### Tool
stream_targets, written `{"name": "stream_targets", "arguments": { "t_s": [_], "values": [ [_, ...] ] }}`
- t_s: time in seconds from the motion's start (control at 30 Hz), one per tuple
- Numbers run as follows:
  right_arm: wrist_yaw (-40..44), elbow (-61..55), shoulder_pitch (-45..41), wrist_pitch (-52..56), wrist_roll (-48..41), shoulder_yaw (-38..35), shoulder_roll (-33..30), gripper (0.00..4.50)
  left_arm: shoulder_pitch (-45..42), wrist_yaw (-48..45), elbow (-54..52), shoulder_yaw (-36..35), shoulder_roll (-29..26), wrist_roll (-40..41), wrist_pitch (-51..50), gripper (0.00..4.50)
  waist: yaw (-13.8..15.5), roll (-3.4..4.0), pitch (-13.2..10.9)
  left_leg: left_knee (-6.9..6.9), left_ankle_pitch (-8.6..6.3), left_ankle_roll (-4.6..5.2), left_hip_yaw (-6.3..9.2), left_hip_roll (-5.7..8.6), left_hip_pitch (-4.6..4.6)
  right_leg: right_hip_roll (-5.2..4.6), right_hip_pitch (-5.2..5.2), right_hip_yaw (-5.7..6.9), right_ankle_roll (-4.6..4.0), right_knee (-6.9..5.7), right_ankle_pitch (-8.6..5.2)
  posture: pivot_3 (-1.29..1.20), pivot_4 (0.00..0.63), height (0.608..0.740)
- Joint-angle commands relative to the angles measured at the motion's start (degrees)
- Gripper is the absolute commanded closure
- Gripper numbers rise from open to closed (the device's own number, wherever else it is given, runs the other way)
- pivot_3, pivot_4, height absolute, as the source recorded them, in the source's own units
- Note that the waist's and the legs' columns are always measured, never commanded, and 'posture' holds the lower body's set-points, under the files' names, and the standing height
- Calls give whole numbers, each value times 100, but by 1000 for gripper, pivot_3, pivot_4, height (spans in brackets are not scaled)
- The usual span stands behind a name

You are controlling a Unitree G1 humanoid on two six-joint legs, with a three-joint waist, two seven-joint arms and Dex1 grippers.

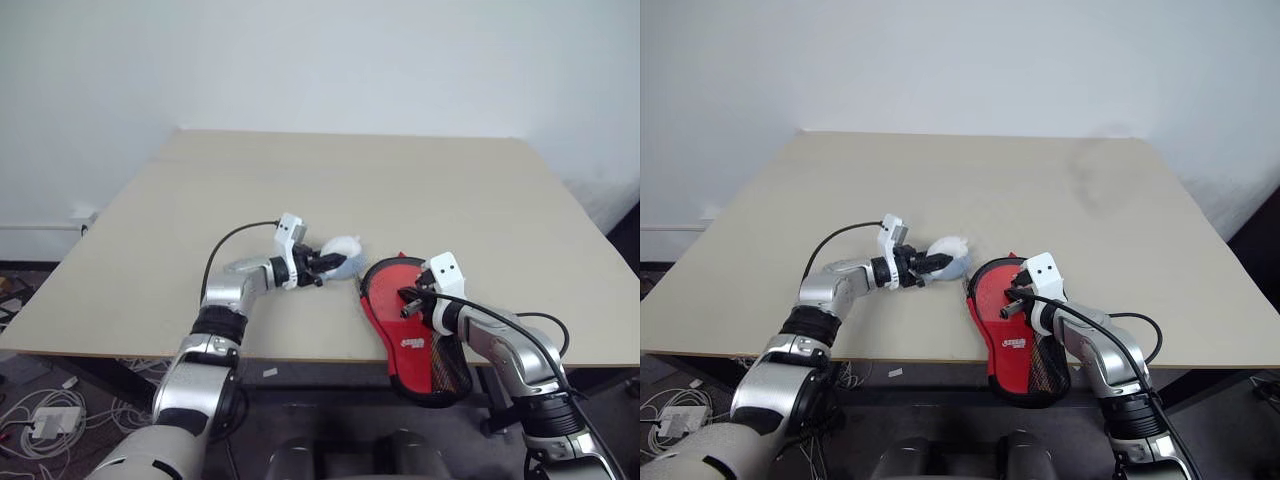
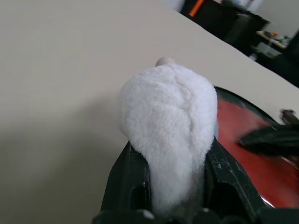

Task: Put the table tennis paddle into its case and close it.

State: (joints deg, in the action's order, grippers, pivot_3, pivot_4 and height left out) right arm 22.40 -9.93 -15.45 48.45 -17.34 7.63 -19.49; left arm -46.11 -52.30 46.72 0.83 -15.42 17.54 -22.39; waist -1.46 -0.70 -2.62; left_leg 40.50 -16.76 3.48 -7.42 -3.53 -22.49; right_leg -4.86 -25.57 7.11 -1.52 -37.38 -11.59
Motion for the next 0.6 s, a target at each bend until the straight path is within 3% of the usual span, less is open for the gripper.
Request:
{"name": "stream_targets", "arguments": {
  "t_s": [0.03, 0.33, 0.6],
  "values": [
    [34, -60, 32, 26, 90, 57, -55, 4500, -607, 182, 498, -91, 53, -241, 560, 3404, 0, -1, 0, 0, 0, 0, 0, 1, 0, 0, 0, 0, 0, 1, 0, 0, 0, 740],
    [95, -124, 52, 25, 151, 137, -69, 4500, -1356, 372, 1694, -89, 510, -696, 1257, 3404, -2, -2, 0, 0, 0, 1, 1, 1, -2, 0, 0, 2, 0, 1, 0, 0, 0, 740],
    [152, -148, 56, 26, 210, 147, -50, 4500, -2104, 1260, 2466, -203, 1033, -1008, 1871, 3404, -1, -5, -2, 1, -2, 4, 3, 3, -3, -2, 0, 2, 0, 1, 0, 0, 0, 740]
  ]
}}
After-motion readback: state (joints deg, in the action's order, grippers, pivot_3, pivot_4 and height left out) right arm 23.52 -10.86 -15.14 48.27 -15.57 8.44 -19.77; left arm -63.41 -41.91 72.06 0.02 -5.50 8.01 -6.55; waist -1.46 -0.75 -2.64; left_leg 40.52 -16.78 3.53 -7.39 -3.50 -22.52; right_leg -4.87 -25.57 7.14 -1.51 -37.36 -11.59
